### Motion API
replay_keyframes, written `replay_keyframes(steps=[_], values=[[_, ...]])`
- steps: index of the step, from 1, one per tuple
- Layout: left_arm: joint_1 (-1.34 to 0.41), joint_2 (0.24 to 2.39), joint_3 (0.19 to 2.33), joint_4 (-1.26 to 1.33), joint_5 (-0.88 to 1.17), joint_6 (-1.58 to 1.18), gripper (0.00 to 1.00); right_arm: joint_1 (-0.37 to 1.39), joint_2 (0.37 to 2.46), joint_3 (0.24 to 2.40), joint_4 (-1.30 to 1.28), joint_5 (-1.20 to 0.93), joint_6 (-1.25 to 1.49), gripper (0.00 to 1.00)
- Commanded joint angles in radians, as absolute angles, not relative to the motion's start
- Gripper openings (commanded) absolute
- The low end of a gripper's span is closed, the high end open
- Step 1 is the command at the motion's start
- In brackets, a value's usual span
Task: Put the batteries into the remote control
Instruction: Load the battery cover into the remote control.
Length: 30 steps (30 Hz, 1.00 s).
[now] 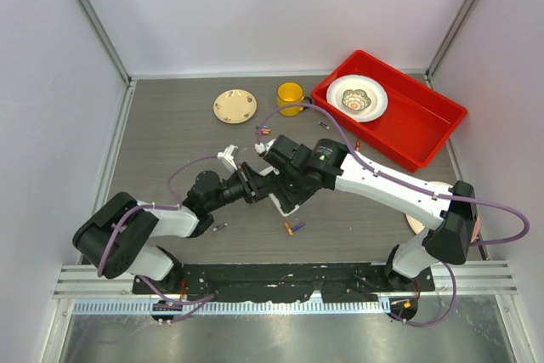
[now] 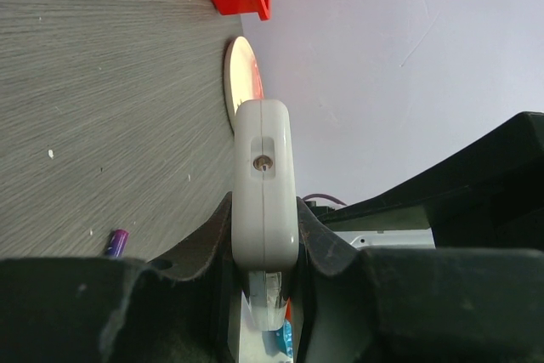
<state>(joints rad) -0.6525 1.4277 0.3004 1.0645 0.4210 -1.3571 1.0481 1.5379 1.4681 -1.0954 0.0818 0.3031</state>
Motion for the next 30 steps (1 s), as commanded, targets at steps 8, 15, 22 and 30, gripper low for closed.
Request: replay_keyframes(steps=[8, 15, 22, 30], values=[[-0.655, 1.39, 0.296, 1.124, 0.408, -1.347, 0.0, 1.055, 1.513, 1.462, -1.075, 0.098, 0.324, 0.17], [-0.655, 1.382, 0.296, 1.117, 0.403, -1.345, 0.0, 1.055, 1.505, 1.444, -1.062, 0.089, 0.333, 0.17], [-0.655, 1.382, 0.301, 1.117, 0.405, -1.345, 0.0, 1.055, 1.505, 1.428, -1.046, 0.08, 0.339, 0.17], [-0.655, 1.388, 0.301, 1.115, 0.402, -1.344, 0.0, 1.057, 1.499, 1.43, -1.048, 0.074, 0.344, 0.17]])
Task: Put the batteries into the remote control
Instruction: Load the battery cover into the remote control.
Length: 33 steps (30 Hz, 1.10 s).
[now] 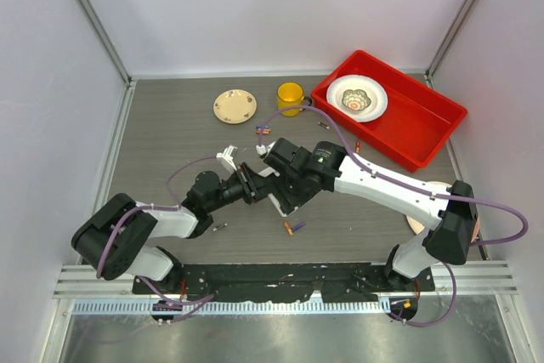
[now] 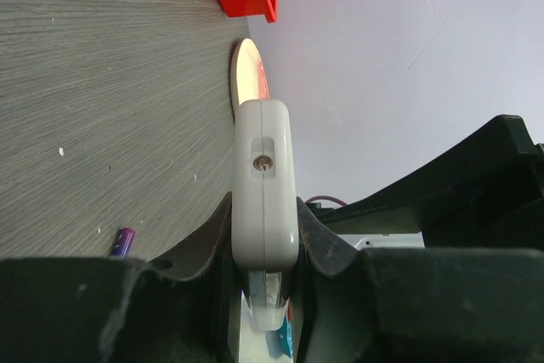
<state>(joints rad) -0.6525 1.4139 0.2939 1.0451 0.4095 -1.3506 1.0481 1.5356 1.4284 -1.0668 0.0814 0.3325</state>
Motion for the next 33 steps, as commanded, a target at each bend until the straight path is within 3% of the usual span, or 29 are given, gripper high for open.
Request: replay_keyframes(steps=[1, 33], values=[[-0.655, 1.39, 0.301, 1.115, 0.403, -1.344, 0.0, 1.057, 1.499, 1.431, -1.048, 0.072, 0.345, 0.17], [-0.655, 1.379, 0.307, 1.052, 0.376, -1.342, 0.0, 1.06, 1.493, 1.422, -1.048, 0.069, 0.359, 0.15]])
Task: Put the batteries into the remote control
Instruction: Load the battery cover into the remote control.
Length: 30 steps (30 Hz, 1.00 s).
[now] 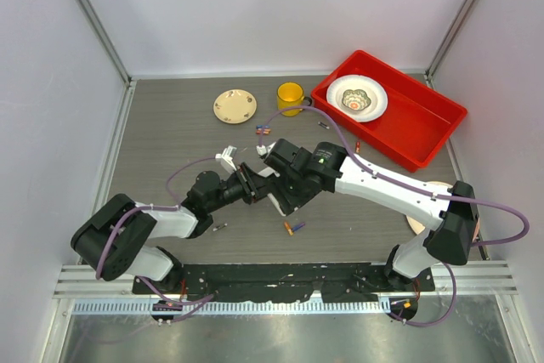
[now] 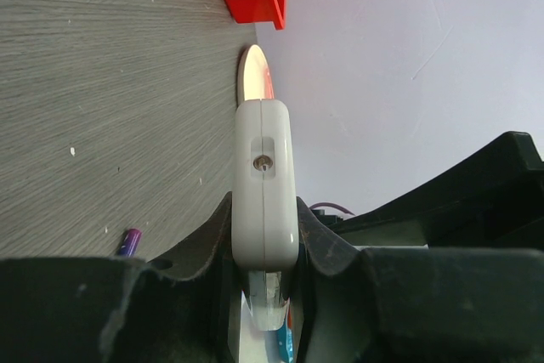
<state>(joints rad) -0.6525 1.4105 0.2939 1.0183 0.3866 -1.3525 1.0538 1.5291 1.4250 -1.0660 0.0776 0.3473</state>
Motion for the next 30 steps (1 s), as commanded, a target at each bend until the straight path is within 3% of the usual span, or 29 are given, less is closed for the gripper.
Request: replay_keyframes(steps=[1, 30], values=[[-0.655, 1.378, 0.307, 1.052, 0.376, -1.342, 0.0, 1.06, 1.493, 1.419, -1.048, 0.071, 0.36, 0.15], [-0.663, 1.333, 0.302, 1.117, 0.42, -1.358, 0.0, 1.06, 1.509, 1.416, -1.011, 0.121, 0.357, 0.14]])
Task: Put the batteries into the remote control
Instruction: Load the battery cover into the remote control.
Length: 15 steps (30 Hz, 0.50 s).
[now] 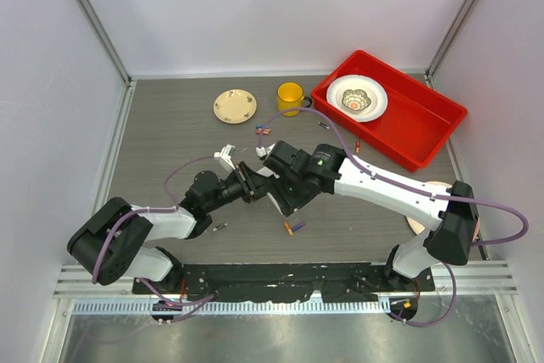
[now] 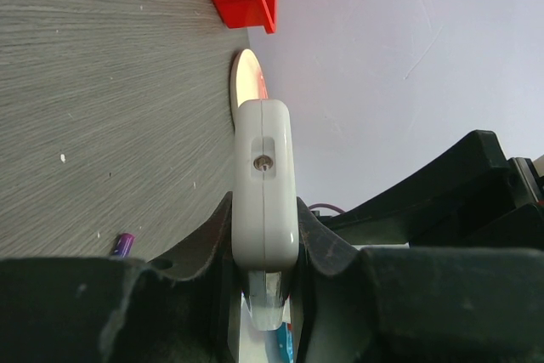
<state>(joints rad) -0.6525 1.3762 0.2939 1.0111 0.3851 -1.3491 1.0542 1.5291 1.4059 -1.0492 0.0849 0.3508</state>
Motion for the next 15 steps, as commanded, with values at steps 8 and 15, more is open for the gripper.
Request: replay_keyframes(steps=[8, 15], values=[[-0.67, 1.345, 0.302, 1.187, 0.437, -1.388, 0.0, 1.057, 1.511, 1.436, -1.0, 0.149, 0.357, 0.13], [-0.684, 1.373, 0.305, 1.264, 0.454, -1.419, 0.0, 1.055, 1.514, 1.431, -0.985, 0.161, 0.354, 0.13]])
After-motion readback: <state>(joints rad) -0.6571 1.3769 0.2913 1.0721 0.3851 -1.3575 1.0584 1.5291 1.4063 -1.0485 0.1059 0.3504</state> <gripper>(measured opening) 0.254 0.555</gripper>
